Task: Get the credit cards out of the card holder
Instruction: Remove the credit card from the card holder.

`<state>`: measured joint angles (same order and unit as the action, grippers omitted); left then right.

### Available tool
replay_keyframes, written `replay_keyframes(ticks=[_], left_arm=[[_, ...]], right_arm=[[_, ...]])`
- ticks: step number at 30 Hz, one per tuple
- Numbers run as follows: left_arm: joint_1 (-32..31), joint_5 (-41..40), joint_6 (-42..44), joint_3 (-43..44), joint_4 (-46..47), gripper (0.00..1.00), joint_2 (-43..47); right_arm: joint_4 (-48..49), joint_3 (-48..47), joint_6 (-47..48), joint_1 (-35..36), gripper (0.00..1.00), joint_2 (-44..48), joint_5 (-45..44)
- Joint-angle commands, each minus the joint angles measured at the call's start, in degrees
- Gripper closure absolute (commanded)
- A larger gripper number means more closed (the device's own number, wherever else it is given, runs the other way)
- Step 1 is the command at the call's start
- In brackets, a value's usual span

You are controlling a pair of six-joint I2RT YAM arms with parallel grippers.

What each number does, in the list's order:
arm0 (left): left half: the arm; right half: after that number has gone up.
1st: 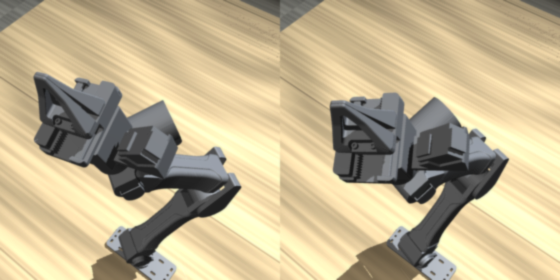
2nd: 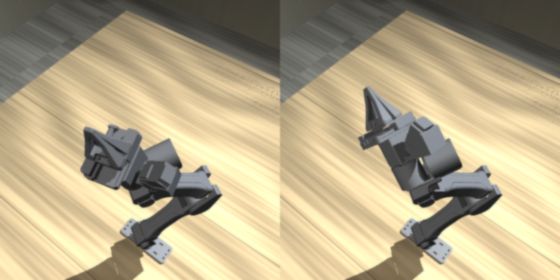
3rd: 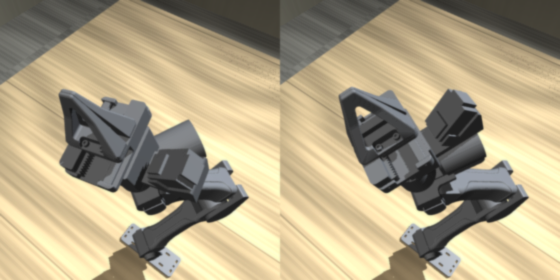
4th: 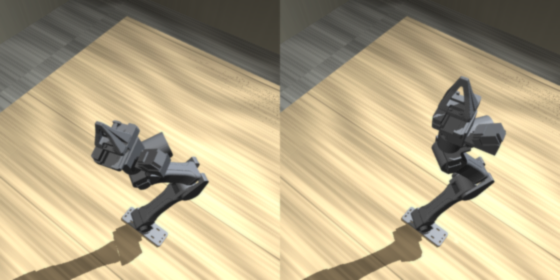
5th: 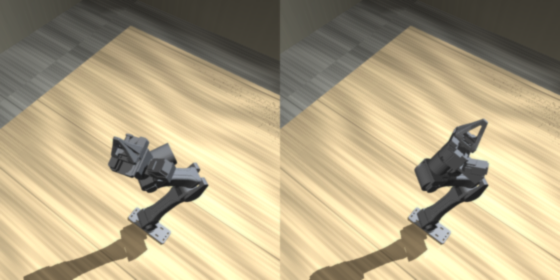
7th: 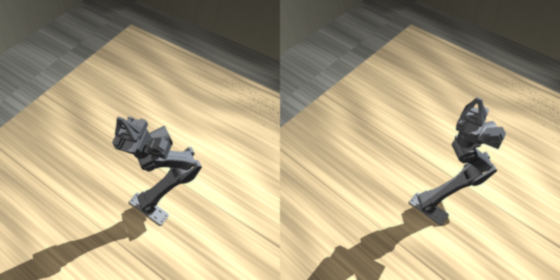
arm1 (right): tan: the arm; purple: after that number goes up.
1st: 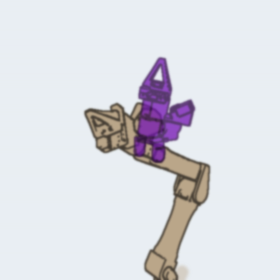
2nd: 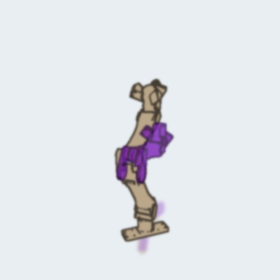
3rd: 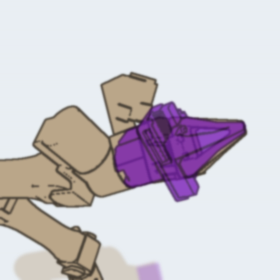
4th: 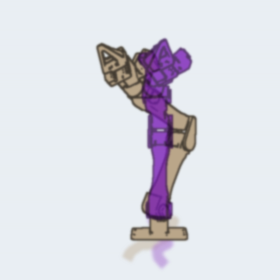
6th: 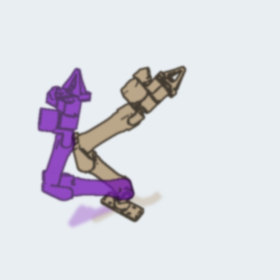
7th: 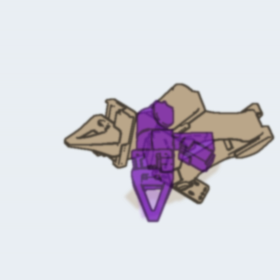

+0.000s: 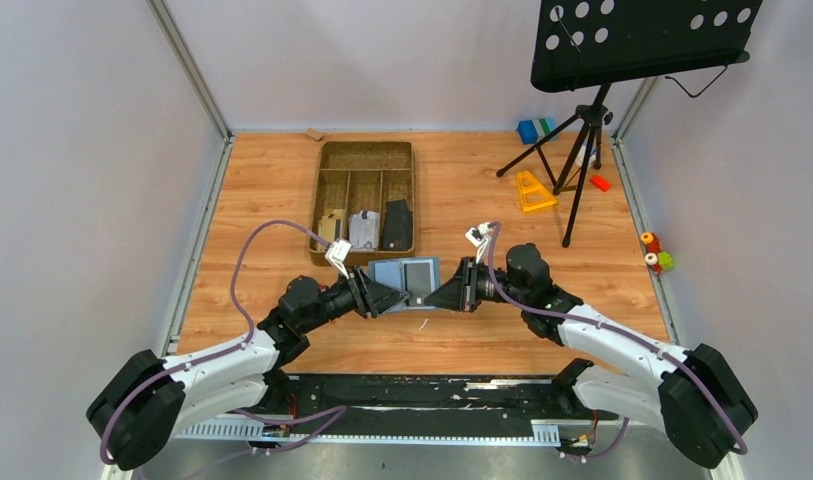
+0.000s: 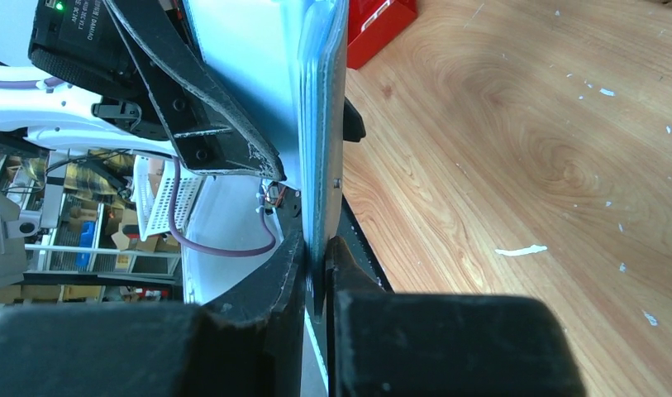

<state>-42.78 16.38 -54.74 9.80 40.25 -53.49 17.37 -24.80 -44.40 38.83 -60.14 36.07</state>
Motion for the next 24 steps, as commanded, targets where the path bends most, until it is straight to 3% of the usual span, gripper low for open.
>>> replay_keyframes(ticks=[1, 11, 15, 20, 24], left_arm=[[-0.21, 2.23, 0.35, 0.92, 4.78, 0.44, 0.62], [-0.11, 2.36, -1.92, -0.14, 8.88, 0.54, 0.67], [0.85, 2.25, -2.70, -0.95, 8.18, 0.57, 2.07], [2.54, 0.46, 0.42, 0.29, -5.33, 0.44, 7.58], [2.71, -0.97, 1.88, 0.38, -9.22, 0.21, 11.39]], right_arm=[[5.73, -2.55, 0.04, 0.13, 1.00, 1.56, 2.78], [13.90, -0.73, -3.82, 0.13, 1.00, 0.90, 7.93], [9.17, -1.02, -2.57, 0.05, 1.00, 2.39, 5.23], [-2.46, -3.01, 1.96, -0.33, 1.00, 4.45, -1.99], [-1.98, -2.80, 1.54, -0.42, 1.00, 4.68, -2.09]])
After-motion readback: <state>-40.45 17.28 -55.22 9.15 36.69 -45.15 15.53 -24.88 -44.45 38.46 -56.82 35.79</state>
